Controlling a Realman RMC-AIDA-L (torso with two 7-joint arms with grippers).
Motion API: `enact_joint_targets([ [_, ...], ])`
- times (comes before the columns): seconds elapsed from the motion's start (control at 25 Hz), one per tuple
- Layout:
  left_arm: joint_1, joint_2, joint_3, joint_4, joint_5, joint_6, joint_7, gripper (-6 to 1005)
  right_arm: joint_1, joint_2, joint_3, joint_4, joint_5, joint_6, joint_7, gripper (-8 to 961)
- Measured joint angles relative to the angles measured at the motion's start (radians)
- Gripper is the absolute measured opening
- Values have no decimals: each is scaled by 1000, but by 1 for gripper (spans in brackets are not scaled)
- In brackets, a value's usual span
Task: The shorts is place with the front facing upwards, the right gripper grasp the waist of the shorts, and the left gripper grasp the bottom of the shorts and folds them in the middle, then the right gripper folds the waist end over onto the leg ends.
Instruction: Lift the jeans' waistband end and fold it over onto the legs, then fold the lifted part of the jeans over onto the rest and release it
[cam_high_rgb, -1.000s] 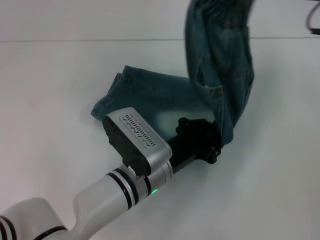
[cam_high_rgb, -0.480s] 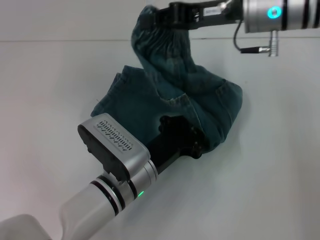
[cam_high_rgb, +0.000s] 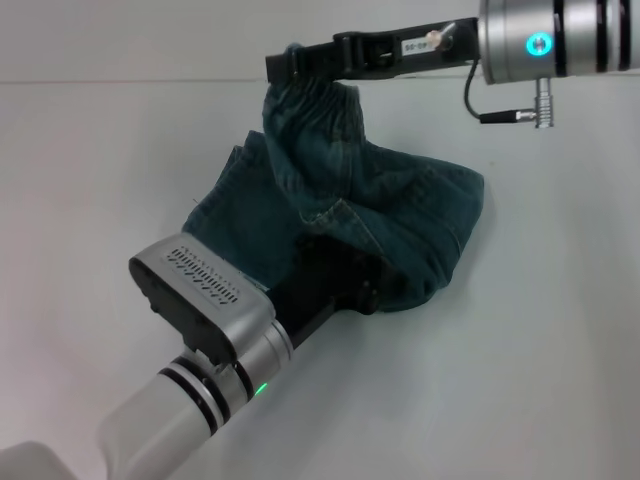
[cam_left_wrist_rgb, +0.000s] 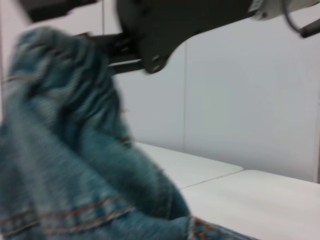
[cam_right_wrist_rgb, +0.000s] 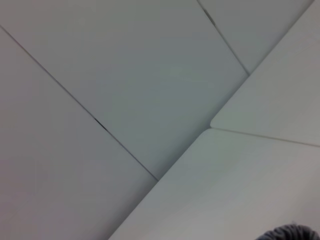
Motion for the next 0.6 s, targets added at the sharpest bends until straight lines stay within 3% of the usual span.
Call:
enact_joint_targets([
  [0.2,19,2,0,11,1,17,-8,68,-46,-14,36,-43,39,-39,-3,528],
  [0.44,59,3,-14,33,1,45,-8,68,-67,-14,38,-46,42,-49,-6,641],
  [0.6,120,3,-14,66,1,139,-7,70,-64,-8,36,-47,43,-50,-7,716],
])
